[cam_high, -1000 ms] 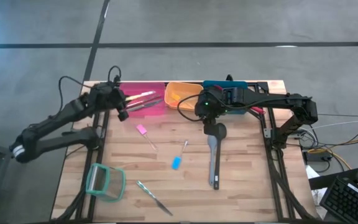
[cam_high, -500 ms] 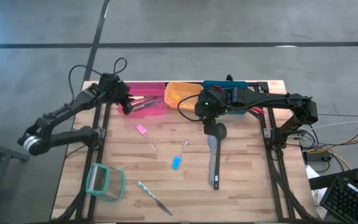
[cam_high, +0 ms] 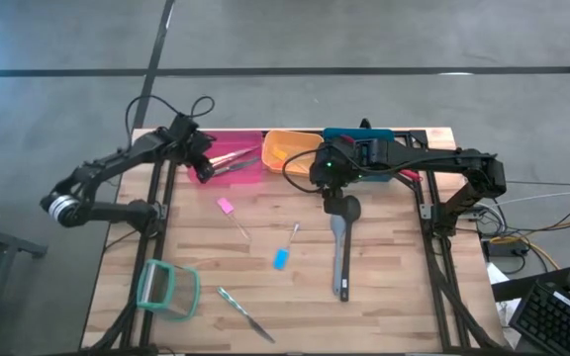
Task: Pick & Place Kitchen Items
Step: Put the yellow knife into the red bin
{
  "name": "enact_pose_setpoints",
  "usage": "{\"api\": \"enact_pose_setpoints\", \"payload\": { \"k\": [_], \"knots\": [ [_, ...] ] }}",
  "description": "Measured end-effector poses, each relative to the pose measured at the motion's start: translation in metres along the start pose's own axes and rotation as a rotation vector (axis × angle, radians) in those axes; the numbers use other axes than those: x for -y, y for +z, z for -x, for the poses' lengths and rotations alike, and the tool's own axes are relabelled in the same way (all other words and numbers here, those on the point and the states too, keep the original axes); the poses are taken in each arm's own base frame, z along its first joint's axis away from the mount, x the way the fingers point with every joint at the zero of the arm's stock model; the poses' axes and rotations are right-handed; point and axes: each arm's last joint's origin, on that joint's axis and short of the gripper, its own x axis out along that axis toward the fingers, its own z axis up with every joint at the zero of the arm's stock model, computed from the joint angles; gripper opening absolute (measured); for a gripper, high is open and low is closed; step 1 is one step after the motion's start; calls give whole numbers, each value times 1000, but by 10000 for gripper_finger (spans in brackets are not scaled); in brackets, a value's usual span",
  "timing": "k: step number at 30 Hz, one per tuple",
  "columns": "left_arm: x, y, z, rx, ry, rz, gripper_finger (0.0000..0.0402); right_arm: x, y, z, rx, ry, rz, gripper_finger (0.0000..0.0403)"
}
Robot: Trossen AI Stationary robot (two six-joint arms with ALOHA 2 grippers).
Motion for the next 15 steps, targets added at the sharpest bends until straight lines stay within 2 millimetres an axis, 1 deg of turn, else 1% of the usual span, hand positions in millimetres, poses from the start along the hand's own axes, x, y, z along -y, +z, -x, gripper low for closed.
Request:
{"api": "enact_pose_setpoints", "payload": {
  "k": [5, 15],
  "knots": [
    [-3, 1, -11, -76, 10, 9, 83, 0, 0, 0, 1, 0, 0, 182],
    [-9, 3, -37, -210, 40, 21, 83, 0, 0, 0, 1, 0, 4, 148]
  ]
}}
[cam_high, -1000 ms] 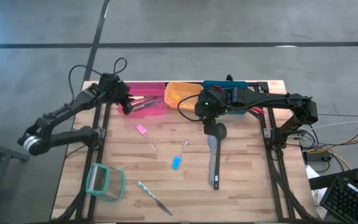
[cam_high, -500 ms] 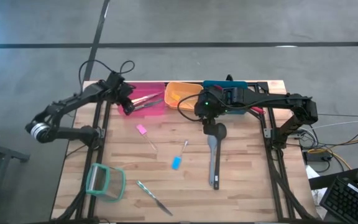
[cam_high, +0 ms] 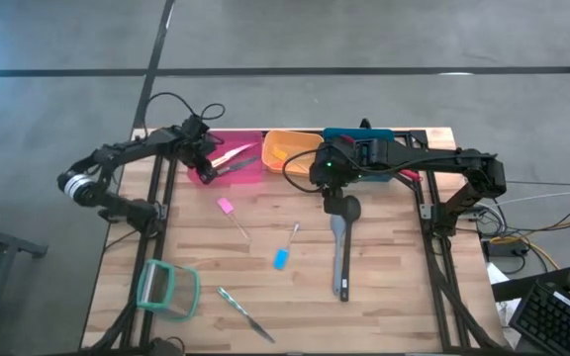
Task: Pick & Place Kitchen Items
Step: Put the yellow knife into the red bin, then put the blue spatula into the yellow bin
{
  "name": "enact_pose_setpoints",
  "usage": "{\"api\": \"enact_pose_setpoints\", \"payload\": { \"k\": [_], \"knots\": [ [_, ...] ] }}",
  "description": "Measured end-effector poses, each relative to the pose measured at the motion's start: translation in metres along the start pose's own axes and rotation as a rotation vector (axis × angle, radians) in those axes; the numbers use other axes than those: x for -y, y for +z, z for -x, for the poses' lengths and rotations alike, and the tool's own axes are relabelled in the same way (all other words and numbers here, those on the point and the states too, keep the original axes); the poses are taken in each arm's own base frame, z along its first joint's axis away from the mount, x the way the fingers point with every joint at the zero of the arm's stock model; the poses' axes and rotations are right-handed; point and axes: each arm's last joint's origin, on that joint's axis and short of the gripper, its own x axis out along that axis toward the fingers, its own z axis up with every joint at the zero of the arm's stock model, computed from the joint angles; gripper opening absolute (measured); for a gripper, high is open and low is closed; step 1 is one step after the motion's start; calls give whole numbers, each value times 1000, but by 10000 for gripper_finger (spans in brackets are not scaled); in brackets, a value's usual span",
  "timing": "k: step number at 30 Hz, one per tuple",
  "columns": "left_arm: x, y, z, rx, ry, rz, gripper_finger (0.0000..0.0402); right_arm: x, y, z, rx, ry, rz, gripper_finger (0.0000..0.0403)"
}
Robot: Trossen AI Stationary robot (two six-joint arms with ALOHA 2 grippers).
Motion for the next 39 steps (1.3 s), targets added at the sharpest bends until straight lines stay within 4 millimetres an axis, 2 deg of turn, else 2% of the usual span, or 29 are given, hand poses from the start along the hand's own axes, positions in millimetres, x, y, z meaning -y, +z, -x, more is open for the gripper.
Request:
{"api": "enact_pose_setpoints", "payload": {
  "k": [9, 15, 18, 21, 33, 39],
  "knots": [
    [-3, 4, -19, -84, -11, 17, 84, 0, 0, 0, 0, 0, 7, 122],
    [-2, 4, -18, -89, -36, 31, 185, 0, 0, 0, -1, 0, 8, 111],
    [-1, 3, -10, -69, -35, 29, 219, 0, 0, 0, 0, 0, 8, 107],
    [0, 3, -1, -37, -27, 31, 233, 0, 0, 0, 0, 0, 7, 104],
    [5, -3, 51, 175, 10, 136, 238, 0, 0, 0, 0, 0, 4, 141],
    [13, -8, 76, 306, -100, 160, 238, 0, 0, 0, 0, 0, 4, 161]
  ]
}}
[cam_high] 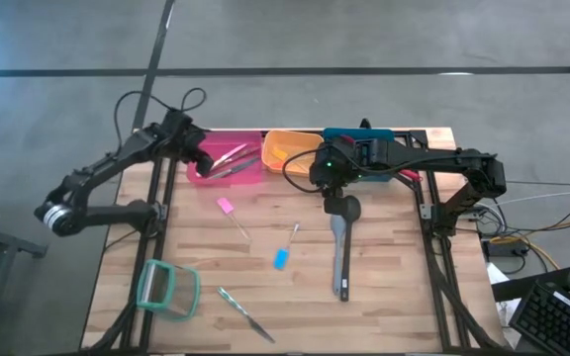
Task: Pick & Place Kitchen Items
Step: Put the blue spatula into the yellow bin
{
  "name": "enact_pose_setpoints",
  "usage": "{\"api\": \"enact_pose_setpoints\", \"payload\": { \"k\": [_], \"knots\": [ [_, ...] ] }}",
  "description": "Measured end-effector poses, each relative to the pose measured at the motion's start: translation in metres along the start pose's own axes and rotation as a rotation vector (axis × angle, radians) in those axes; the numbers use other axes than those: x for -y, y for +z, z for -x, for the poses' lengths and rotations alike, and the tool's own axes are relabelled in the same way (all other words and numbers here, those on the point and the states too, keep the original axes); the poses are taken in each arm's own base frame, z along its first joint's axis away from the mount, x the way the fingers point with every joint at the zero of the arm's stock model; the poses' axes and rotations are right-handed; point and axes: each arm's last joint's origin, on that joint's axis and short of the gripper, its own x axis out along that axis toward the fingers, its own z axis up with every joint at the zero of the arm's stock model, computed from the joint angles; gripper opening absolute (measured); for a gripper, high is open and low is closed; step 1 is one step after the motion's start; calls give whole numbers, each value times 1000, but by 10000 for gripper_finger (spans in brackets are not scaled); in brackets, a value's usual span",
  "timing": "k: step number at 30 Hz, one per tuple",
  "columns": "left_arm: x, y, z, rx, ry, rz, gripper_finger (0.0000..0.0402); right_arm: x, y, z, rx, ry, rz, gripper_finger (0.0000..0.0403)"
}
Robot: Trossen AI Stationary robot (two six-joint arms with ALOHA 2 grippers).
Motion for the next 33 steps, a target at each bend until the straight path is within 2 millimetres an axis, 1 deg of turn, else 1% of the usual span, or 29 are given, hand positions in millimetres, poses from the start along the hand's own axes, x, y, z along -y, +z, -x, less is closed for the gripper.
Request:
{"api": "enact_pose_setpoints", "payload": {
  "k": [4, 7, 11, 17, 20, 25, 30, 33],
  "knots": [
    [9, 0, 13, 68, -165, 10, 238, 0, 0, 0, 0, 0, 0, 173],
    [17, -1, 21, 103, -270, -16, 238, 0, 0, 0, 0, 0, -1, 181],
    [30, -3, 27, 121, -332, -73, 237, 0, 0, 0, 0, 0, -5, 190],
    [56, -7, 28, 100, -425, -181, 236, 0, 0, 0, 2, 0, 3, 198],
    [71, -11, 27, 78, -435, -214, 236, 0, 0, 0, 5, 3, 10, 198],
    [95, -14, 26, 84, -389, -237, 236, -2, 1, 0, 16, 23, 4, 187],
    [117, -17, 30, 148, -379, -311, 236, -11, 8, -3, 107, 155, 23, 171],
    [126, -17, 33, 196, -366, -306, 236, -20, 12, -7, 163, 196, 64, 164]
  ]
}}
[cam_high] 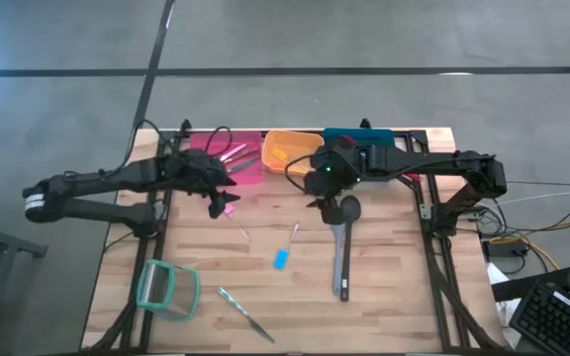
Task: Pick & Place Kitchen Items
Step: Put the blue spatula into the yellow bin
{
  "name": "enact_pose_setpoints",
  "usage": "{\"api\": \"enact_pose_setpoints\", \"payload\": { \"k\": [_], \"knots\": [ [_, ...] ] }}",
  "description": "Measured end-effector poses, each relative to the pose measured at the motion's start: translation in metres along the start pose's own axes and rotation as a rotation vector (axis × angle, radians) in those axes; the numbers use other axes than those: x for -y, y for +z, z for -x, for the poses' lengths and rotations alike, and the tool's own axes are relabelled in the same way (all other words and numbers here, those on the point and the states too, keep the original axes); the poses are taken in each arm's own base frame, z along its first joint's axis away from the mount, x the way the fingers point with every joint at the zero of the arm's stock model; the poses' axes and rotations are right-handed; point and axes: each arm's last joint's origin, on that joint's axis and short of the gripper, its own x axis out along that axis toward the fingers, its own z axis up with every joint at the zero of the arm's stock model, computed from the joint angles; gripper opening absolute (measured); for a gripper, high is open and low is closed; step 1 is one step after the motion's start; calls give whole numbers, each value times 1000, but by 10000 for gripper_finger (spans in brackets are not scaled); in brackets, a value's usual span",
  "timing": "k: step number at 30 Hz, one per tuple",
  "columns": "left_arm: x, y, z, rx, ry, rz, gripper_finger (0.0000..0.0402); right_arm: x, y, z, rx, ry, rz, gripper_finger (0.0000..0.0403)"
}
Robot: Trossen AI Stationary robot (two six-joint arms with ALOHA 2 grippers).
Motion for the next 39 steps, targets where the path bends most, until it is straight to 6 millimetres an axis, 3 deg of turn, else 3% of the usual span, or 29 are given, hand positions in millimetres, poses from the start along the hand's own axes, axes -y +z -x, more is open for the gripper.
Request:
{"api": "enact_pose_setpoints", "payload": {
  "k": [6, 12, 19, 30, 39],
  "knots": [
    [12, 7, 0, 117, 89, 31, 236, -19, 3, -32, 38, 35, 150, 157],
    [19, 5, -4, 223, 185, 54, 236, -37, -3, -74, -40, 83, 309, 168],
    [23, -7, -12, 231, 158, 37, 236, -51, -15, -116, -144, 131, 321, 204],
    [23, -6, -10, 244, 154, 40, 236, -66, -18, -172, -194, 169, 351, 255],
    [22, -9, -12, 233, 155, 42, 236, -65, -17, -200, -223, 171, 292, 249]
  ]
}}
